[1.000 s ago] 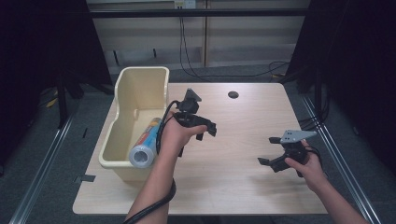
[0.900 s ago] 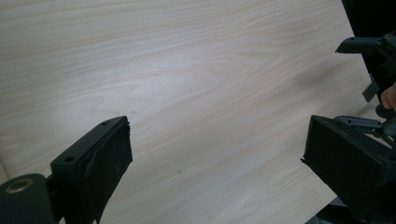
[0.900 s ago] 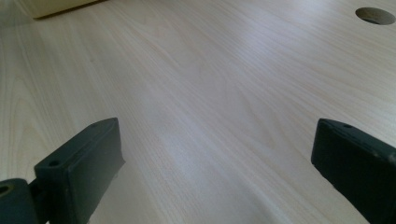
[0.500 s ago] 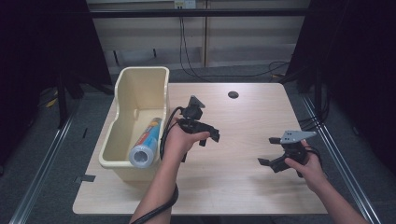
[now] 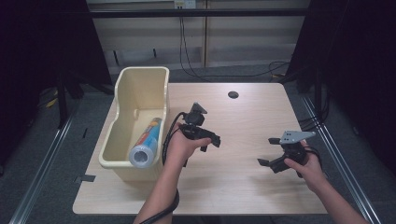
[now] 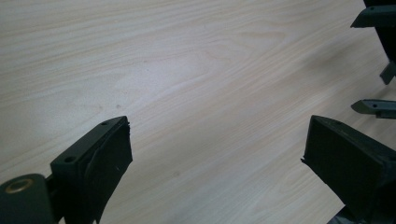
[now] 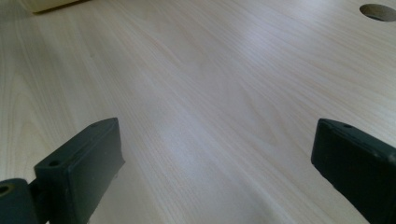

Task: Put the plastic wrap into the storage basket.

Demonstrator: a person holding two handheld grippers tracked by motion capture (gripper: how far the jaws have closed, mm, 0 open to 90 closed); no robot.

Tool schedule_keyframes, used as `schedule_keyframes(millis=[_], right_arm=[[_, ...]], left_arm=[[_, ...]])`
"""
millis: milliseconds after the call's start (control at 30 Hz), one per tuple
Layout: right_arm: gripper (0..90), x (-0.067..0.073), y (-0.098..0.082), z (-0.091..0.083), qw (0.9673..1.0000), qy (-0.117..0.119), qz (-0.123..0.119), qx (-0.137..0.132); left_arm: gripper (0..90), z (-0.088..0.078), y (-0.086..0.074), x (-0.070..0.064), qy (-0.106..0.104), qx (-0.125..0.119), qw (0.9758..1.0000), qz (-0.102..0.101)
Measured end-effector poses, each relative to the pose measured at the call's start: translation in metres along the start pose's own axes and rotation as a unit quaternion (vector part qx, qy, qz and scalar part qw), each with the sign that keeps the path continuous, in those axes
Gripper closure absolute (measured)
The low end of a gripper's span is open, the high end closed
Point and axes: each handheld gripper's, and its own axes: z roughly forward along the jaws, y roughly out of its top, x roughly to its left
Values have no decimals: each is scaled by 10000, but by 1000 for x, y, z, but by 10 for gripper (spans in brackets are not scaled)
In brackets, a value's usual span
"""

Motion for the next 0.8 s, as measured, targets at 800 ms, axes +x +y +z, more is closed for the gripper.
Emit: schedule_keyframes(millis=[800], right_arm=[[17, 1, -1, 3, 9999, -46, -56, 91]], left_arm=[[73, 28, -20, 7, -5, -42, 9998, 204]])
